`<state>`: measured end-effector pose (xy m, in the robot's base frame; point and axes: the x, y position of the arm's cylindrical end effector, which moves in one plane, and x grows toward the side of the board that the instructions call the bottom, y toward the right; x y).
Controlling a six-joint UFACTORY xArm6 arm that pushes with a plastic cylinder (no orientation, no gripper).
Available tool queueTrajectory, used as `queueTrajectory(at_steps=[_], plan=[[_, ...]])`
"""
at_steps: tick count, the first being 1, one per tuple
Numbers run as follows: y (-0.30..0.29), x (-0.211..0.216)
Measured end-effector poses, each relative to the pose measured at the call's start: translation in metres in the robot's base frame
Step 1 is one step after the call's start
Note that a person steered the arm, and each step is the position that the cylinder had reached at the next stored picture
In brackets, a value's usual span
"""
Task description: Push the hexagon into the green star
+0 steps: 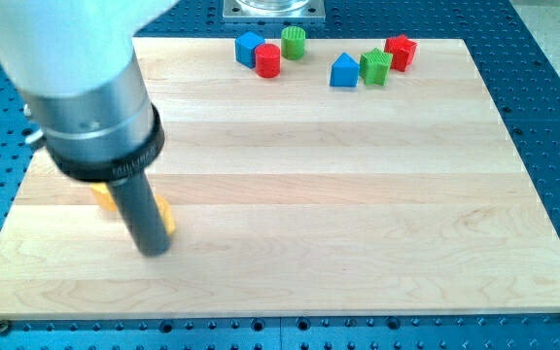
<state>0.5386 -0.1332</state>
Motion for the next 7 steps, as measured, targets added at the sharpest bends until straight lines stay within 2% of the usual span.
queueTrajectory(at_steps=[1,2,3,4,5,7], plan=[[0.001,-0.050],[-0.022,0.004],[-0.102,0.032],[-0.101,-0.014],[-0.063,-0.047],[0.065,-0.101]])
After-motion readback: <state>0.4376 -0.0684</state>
